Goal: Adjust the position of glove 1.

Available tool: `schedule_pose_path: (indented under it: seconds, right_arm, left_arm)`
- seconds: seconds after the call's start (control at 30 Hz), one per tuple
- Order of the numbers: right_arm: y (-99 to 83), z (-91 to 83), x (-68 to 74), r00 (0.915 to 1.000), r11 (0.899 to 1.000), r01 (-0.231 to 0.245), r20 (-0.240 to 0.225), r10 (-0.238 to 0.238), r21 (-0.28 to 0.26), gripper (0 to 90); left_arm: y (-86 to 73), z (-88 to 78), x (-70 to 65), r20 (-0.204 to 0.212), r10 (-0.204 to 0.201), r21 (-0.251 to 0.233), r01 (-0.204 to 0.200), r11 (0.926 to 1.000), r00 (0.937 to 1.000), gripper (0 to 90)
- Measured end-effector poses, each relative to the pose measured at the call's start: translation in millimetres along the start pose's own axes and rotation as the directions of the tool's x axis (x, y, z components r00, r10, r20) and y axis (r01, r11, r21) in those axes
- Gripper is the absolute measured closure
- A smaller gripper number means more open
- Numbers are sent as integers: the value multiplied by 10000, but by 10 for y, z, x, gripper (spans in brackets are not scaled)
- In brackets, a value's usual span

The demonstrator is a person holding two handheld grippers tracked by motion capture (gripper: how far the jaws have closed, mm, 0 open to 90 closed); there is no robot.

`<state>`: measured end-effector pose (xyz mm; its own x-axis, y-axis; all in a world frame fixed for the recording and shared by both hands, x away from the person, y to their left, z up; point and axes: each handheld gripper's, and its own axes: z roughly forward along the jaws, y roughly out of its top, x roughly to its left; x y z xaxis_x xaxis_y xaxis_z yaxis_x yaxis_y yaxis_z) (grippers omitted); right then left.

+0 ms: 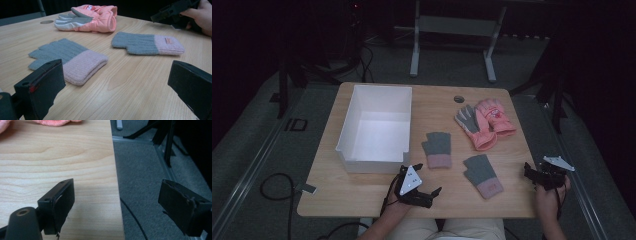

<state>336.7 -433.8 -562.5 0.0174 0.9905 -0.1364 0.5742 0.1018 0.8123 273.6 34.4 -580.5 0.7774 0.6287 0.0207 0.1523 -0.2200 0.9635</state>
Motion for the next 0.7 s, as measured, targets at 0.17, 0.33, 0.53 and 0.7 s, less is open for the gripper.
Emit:
schedule_pose_path:
  seconds: [0.17, 0.33, 0.53, 0.7]
  right_arm:
    - [7, 8, -41, 9991, 9986, -385, 192, 378, 369, 122]
    - [71, -45, -23, 9994, 9976, -303, 161, 294, 621, 113]
    - [207, -147, -1, 9963, 9935, -860, 68, 857, 745, 112]
    - [363, -260, 38, 9945, 9943, -1015, -221, 1022, 333, 108]
  left_arm:
    - [-1, -3, -8, 45, 89, -24, -89, 10000, 10000, 5]
    - [-3, -6, -1, 72, 22, -64, -21, 10000, 10000, 5]
    - [-2, -3, -1, 128, 39, -44, -38, 10000, 9999, 5]
    - [-2, -5, 4, 156, -24, -54, 24, 10000, 9999, 5]
